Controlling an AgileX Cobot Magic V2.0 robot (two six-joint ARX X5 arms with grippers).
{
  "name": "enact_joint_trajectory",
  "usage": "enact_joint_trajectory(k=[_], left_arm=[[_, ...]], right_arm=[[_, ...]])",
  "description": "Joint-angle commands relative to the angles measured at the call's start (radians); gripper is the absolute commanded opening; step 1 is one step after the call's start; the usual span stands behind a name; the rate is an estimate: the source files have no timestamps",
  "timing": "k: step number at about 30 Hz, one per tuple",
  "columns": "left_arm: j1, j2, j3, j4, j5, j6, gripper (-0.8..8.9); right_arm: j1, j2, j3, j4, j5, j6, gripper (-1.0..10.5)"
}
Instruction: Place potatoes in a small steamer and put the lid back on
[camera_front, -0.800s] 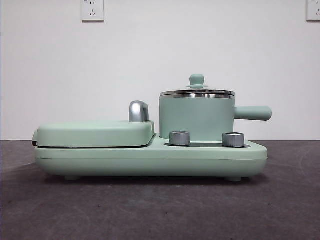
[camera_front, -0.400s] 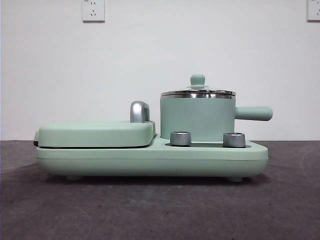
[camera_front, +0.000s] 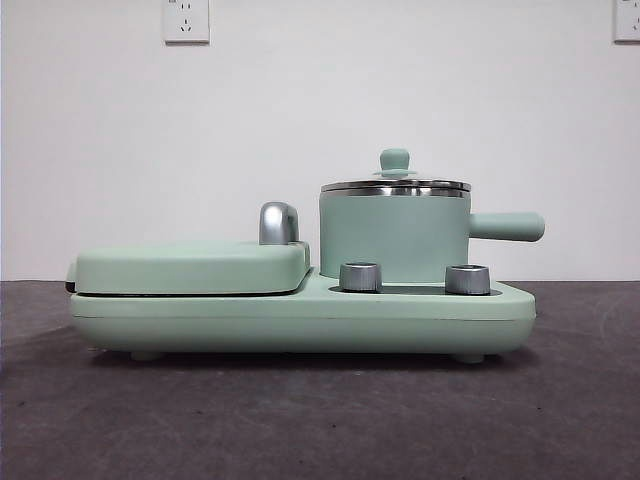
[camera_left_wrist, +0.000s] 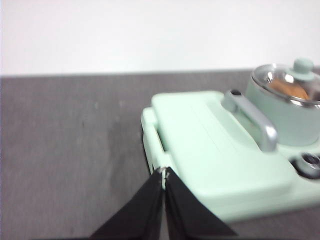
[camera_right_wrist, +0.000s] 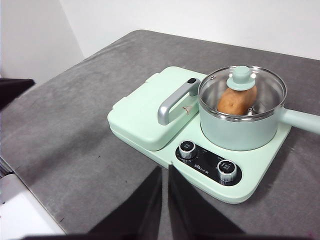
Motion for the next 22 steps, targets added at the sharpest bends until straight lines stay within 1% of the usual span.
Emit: enact_joint_trajectory(k=[1, 2, 4, 11, 15, 22], left_arm=[[0.068, -0.052, -0.155, 0.182, 0.064, 0.029, 0.05], [0.087, -0.067, -0.206, 0.225, 0.071, 0.029, 0.05], [0.115, -0.086, -0.278, 0.259, 0.071, 0.029, 0.05], [0.212, -0.123, -0.402, 0.27, 0.069, 0.033, 0.05], [0.237, -0.123, -0.403, 0.239, 0.065, 0.04, 0.05], [0.242, -0.123, -0.403, 0.237, 0.043, 0.054, 0.05]], right_arm=[[0.006, 0.003, 0.01, 0.011, 0.0, -0.008, 0.2], [0.006, 0.003, 0.01, 0.011, 0.0, -0.008, 0.2], [0.006, 0.003, 0.01, 0.011, 0.0, -0.008, 0.2], [0.006, 0.003, 0.01, 0.011, 0.0, -0.008, 0.2], [0.006, 0.003, 0.011, 0.011, 0.0, -0.008, 0.2], [0.006, 0.003, 0.011, 0.011, 0.0, -0.008, 0.2]])
